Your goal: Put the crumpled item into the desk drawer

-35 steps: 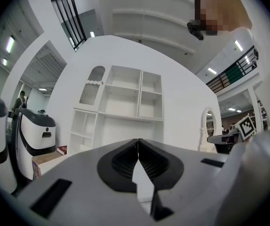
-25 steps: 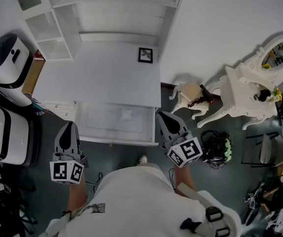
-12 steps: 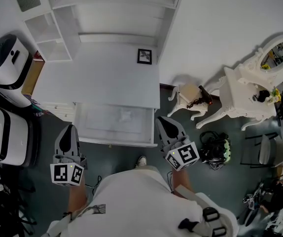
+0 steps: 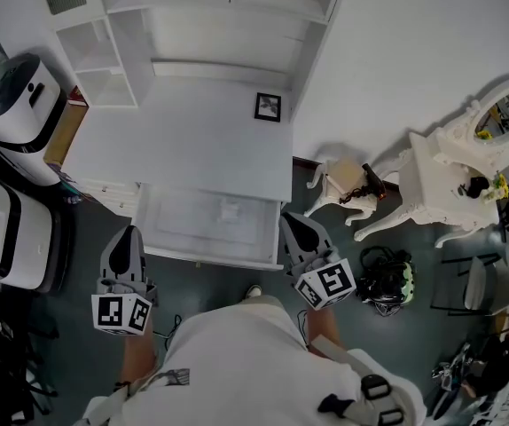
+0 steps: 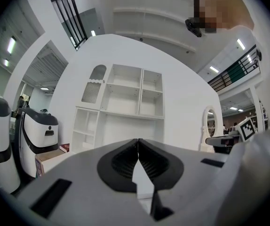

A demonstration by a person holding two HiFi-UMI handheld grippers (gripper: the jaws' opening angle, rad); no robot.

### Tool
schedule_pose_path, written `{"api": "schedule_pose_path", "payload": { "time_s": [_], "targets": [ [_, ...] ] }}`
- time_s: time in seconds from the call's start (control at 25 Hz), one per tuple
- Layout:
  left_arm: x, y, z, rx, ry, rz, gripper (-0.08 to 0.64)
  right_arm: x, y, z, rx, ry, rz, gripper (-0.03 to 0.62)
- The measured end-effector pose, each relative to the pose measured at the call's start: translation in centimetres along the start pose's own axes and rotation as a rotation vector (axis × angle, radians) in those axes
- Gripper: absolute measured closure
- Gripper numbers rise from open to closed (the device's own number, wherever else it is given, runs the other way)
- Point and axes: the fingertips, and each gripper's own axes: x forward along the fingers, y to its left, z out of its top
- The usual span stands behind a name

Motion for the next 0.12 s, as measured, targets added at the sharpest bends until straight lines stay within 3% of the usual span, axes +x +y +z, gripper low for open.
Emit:
{"api": "schedule_pose_path", "payload": {
  "time_s": [0.12],
  "targets": [
    [0.34,0.23,-0.01,0.009,-0.020,0.003,0.543,0.18,-0.33,-0.19,0.003,0.006,0.010,0.581]
  ]
}}
